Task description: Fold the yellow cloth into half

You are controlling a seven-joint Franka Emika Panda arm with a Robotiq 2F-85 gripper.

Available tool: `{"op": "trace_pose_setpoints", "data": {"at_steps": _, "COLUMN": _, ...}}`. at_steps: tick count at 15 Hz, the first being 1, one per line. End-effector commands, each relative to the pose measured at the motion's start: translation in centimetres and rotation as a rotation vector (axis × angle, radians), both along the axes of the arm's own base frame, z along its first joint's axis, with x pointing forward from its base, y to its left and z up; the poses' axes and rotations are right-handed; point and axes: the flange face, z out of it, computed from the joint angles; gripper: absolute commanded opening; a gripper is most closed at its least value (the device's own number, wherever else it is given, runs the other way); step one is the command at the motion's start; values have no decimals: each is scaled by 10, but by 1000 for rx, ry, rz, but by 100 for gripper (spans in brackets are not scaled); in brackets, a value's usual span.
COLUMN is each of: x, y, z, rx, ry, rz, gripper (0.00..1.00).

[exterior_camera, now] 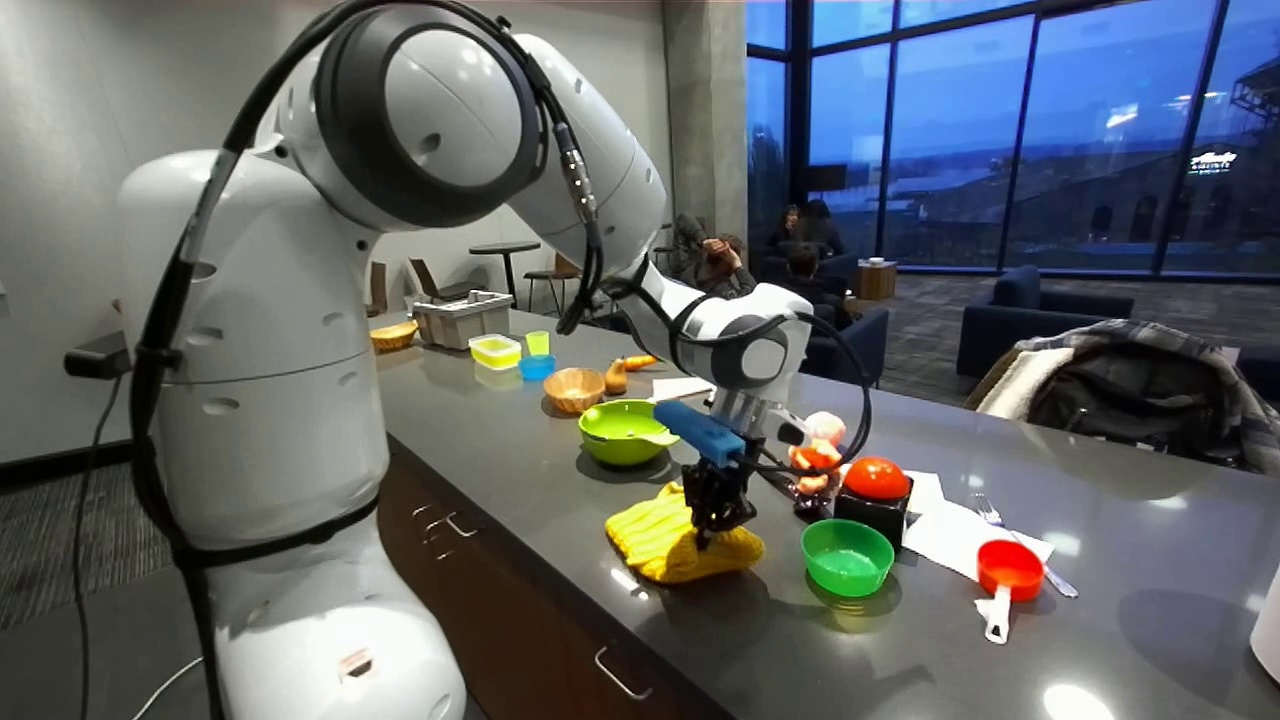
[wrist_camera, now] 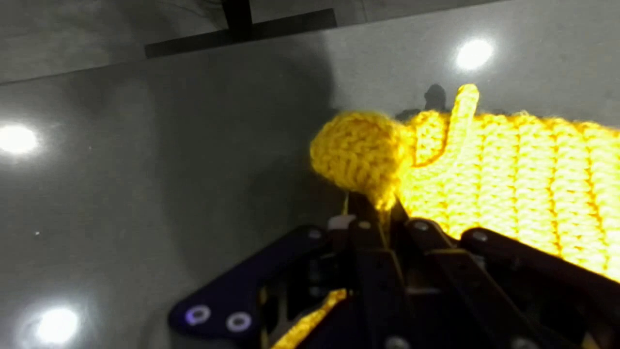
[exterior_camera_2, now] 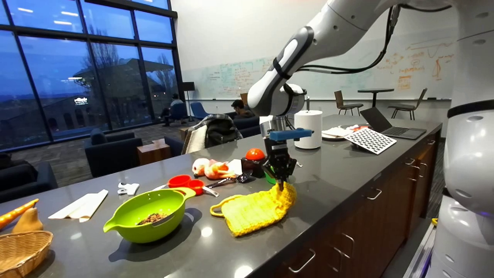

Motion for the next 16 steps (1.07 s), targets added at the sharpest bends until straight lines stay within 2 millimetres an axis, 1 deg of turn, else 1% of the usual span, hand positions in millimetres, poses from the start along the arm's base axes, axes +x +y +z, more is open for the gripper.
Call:
{"op": "trace_pose_setpoints", "data": {"at_steps": 1, "x": 2, "y": 32, "z": 43, "rx": -53, "ry": -3, "rz": 75, "gripper": 2}}
{"op": "trace_pose_setpoints", "data": {"at_steps": 3, "x": 5, "y": 50, "z": 58, "rx": -55, "ry": -2, "rz": 122, "gripper": 2}}
{"op": "trace_pose_setpoints", "data": {"at_steps": 5, "x": 9, "y": 68, "z": 67, "rx": -49, "ry": 4, "rz": 160, "gripper": 2}}
{"op": "trace_pose_setpoints", "data": {"at_steps": 8, "x": 18, "y": 91, "z": 69, "rx": -28, "ry": 21, "rz": 208, "gripper": 2}}
{"op": "trace_pose_setpoints", "data": {"at_steps": 11, "x": 28, "y": 110, "z": 61, "rx": -1, "ry": 52, "rz": 251, "gripper": 2}}
{"op": "trace_pose_setpoints", "data": {"at_steps": 14, "x": 39, "y": 125, "z": 45, "rx": 24, "ry": 86, "rz": 276, "gripper": 2}}
{"op": "trace_pose_setpoints", "data": {"at_steps": 16, "x": 47, "y": 134, "z": 30, "rx": 42, "ry": 117, "rz": 288, "gripper": 2}}
